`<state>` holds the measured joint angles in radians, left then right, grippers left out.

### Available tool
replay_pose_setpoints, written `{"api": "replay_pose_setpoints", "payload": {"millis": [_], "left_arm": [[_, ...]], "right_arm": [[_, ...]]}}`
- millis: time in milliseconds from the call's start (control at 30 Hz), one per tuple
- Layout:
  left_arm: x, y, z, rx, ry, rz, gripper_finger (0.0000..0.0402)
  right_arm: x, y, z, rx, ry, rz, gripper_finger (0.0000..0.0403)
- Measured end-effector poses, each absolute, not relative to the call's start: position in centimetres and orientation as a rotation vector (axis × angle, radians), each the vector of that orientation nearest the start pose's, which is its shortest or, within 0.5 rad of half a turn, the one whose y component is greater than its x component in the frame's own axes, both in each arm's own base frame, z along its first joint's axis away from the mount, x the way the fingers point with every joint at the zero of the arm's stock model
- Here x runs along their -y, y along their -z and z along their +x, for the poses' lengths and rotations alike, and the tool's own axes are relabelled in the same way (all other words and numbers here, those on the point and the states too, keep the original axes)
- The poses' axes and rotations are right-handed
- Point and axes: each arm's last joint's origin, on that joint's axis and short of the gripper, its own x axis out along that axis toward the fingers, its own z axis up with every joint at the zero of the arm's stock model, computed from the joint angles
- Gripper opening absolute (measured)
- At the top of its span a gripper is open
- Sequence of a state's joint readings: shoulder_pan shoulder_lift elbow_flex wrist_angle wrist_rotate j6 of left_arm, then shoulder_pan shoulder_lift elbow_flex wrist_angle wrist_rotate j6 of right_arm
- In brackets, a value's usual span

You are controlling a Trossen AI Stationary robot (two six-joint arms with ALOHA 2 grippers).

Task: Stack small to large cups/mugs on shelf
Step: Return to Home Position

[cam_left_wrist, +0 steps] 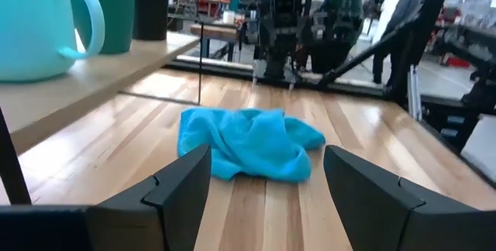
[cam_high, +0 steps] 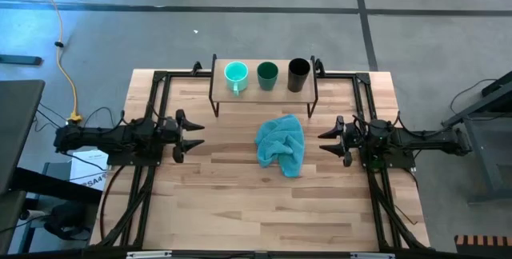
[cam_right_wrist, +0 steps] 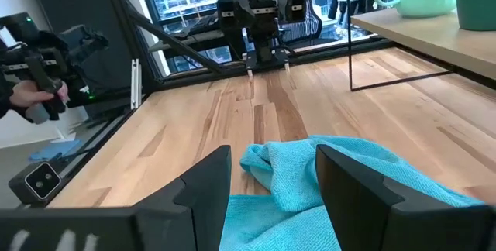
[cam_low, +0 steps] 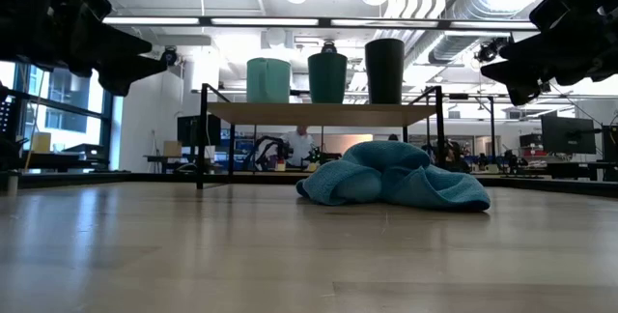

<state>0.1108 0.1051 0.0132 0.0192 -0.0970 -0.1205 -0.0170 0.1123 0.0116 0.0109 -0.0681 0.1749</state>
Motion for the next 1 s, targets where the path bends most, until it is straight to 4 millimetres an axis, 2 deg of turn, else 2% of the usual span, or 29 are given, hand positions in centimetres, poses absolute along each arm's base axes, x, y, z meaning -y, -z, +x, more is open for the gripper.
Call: {"api": "replay_pose_setpoints", "payload": {"millis": [167,500,600,767,1000], "left_arm": [[-1.4,-15.6,10.6,-0.125,-0.197,-0.114,0.0239],[-1.2,-14.2,11.2,-0.28,-0.126,-0.233,0.0239],[-1.2,-14.4,11.3,-0.252,-0.125,-0.25,0.0239],[-1.3,-16.0,11.5,-0.085,-0.141,-0.226,0.0239],[-1.4,-16.3,11.4,-0.048,-0.167,-0.218,0.0239]], "right_arm": [[0.0,-15.8,10.5,-0.114,-0.042,0.186,0.0181],[-0.1,-14.9,11.0,-0.214,-0.036,0.28,0.0181],[-0.1,-15.0,11.0,-0.212,-0.037,0.297,0.0181],[-0.1,-15.6,11.1,-0.147,-0.055,0.245,0.0181],[-0.2,-16.4,11.2,-0.062,-0.103,0.161,0.0181]]}}
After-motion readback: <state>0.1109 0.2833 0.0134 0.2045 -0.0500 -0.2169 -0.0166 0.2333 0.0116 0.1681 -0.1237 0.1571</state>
